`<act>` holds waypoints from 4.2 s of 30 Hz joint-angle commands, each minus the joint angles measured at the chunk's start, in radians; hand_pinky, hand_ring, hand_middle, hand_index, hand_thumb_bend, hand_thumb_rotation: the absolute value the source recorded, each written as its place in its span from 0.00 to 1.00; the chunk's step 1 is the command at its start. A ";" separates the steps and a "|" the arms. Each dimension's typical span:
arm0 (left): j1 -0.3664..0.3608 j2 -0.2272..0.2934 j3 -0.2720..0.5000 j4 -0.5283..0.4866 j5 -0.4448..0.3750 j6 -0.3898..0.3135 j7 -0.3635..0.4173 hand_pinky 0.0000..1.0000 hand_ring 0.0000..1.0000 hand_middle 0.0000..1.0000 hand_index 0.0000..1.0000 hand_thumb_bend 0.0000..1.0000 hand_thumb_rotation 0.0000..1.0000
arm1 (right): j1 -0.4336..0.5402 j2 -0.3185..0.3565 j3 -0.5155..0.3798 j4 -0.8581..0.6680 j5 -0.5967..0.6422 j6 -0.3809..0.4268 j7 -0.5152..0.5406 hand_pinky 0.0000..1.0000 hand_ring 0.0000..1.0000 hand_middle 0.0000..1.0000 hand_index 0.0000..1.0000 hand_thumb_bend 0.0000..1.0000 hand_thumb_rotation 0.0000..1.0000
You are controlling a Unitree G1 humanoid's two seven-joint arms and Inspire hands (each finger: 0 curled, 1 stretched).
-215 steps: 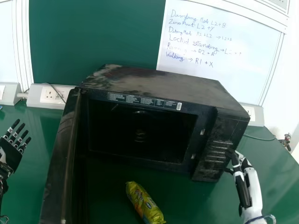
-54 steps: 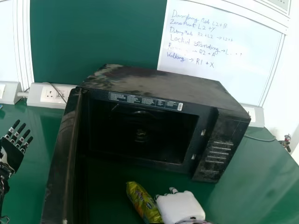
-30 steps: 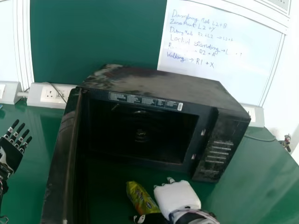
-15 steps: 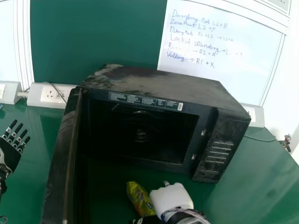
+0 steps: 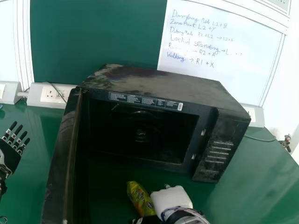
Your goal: Put biscuit inside oven
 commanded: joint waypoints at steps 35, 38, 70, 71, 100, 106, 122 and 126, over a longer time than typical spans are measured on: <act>-0.008 0.021 0.020 0.009 -0.012 0.014 -0.003 1.00 1.00 1.00 1.00 0.55 0.21 | -0.082 -0.044 -0.002 0.153 0.172 0.126 0.094 0.38 0.54 0.65 0.79 0.98 0.35; -0.009 0.021 0.021 0.010 -0.011 0.014 0.000 1.00 1.00 1.00 1.00 0.55 0.21 | -0.106 -0.053 -0.009 0.167 0.195 0.137 0.118 0.45 0.62 0.71 0.81 0.99 0.37; -0.012 0.008 0.021 -0.015 -0.021 0.024 0.022 1.00 0.99 0.96 0.96 0.53 0.22 | -0.057 -0.024 0.042 0.173 0.135 0.294 0.062 0.21 0.29 0.47 0.70 0.56 0.00; -0.011 0.008 0.020 -0.017 -0.021 0.024 0.023 1.00 0.99 0.96 0.96 0.53 0.23 | -0.057 -0.023 0.044 0.173 0.127 0.294 0.060 0.20 0.28 0.47 0.70 0.56 0.00; -0.011 -0.008 0.008 -0.050 -0.018 0.022 0.048 1.00 0.95 0.92 0.91 0.45 0.25 | -0.032 -0.038 -0.039 0.054 0.194 0.272 -0.065 0.37 0.41 0.48 0.64 0.56 0.00; -0.010 -0.007 0.010 -0.050 -0.018 0.023 0.046 1.00 0.96 0.92 0.91 0.45 0.25 | -0.028 -0.037 -0.065 0.036 0.225 0.276 -0.105 0.37 0.38 0.48 0.66 0.56 0.00; -0.010 -0.006 0.011 -0.054 -0.023 0.026 0.054 1.00 1.00 0.95 0.93 0.43 0.26 | -0.066 -0.028 -0.097 0.028 0.219 0.278 -0.101 0.44 0.45 0.43 0.54 0.52 0.00; -0.012 -0.006 0.011 -0.058 -0.028 0.032 0.066 1.00 1.00 0.96 0.94 0.43 0.26 | -0.083 -0.029 -0.111 0.028 0.231 0.278 -0.102 0.48 0.48 0.44 0.53 0.52 0.00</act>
